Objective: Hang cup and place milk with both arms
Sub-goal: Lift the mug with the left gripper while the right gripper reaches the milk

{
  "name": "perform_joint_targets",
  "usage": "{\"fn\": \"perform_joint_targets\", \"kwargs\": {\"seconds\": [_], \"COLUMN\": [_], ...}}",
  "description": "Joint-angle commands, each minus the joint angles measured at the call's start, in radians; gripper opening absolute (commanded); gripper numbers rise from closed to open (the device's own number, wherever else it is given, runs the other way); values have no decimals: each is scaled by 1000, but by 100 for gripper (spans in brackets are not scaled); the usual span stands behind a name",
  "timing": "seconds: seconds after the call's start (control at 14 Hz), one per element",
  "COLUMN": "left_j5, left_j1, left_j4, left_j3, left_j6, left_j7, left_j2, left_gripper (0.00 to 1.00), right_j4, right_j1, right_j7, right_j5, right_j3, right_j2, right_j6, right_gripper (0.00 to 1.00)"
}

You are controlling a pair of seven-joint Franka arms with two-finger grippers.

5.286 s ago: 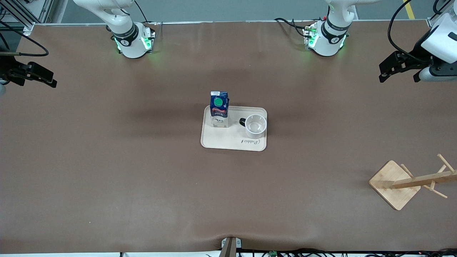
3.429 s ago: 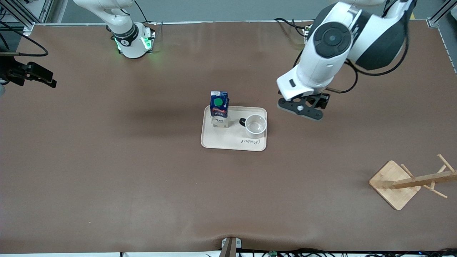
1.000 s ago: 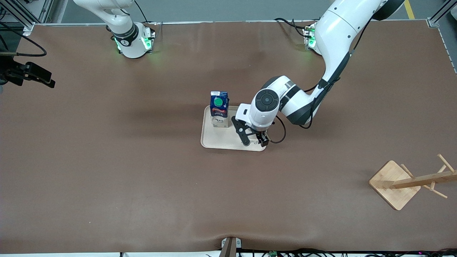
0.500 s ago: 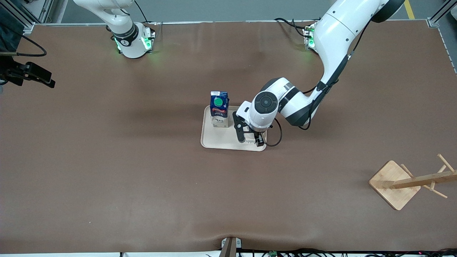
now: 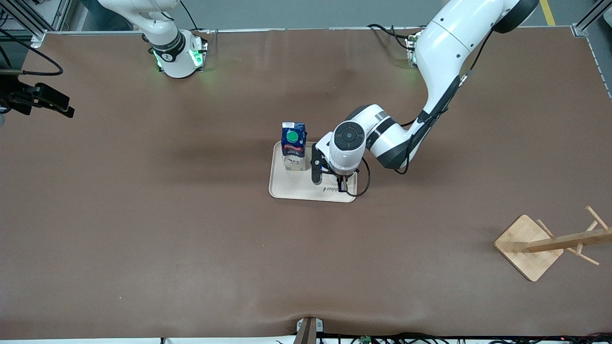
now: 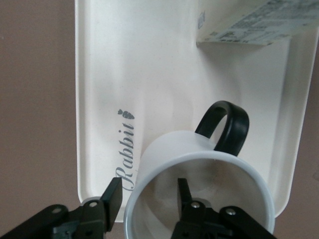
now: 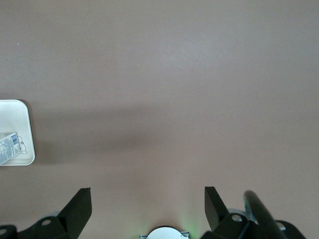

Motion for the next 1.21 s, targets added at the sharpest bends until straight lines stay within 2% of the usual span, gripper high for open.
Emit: {"fn": "perform_joint_targets", "kwargs": {"seconds": [0.0, 0.07, 0.14, 0.21, 0.5, 0.79, 1.0, 1.14], "left_j5": [21, 21, 21, 20, 17, 1, -72, -89], "left_j1": [-6, -6, -6, -6, -5, 12, 21, 44], "left_j4": [14, 13, 13, 13, 16, 27, 54, 112], "left_j3": [1, 1, 1, 1, 0, -2, 1, 1], "left_j6": [-2, -2, -3, -3, -18, -110, -190, -267], "left_j7": [20, 20, 18, 17, 4, 4, 4, 4], "left_j2": [13, 16, 16, 16, 3, -56, -102, -106], "left_gripper": [38, 31, 11, 0, 0, 0, 0, 0], "right_j4": [-1, -2, -1, -1, -1, -6, -7, -6], "right_j1": [-3, -1, 2, 5, -4, 6, 17, 51], "right_j7": [3, 4, 6, 4, 0, -3, -6, -6], "right_j5": [-1, -1, -2, -2, -4, -8, -7, -2], "right_j3": [5, 6, 8, 8, 6, 6, 8, 8], "right_j2": [-8, -4, -4, -4, 4, 10, 48, 125], "right_j6": [0, -2, 0, 0, 0, -2, -8, -37], "right_gripper": [100, 100, 100, 100, 100, 100, 100, 100]}}
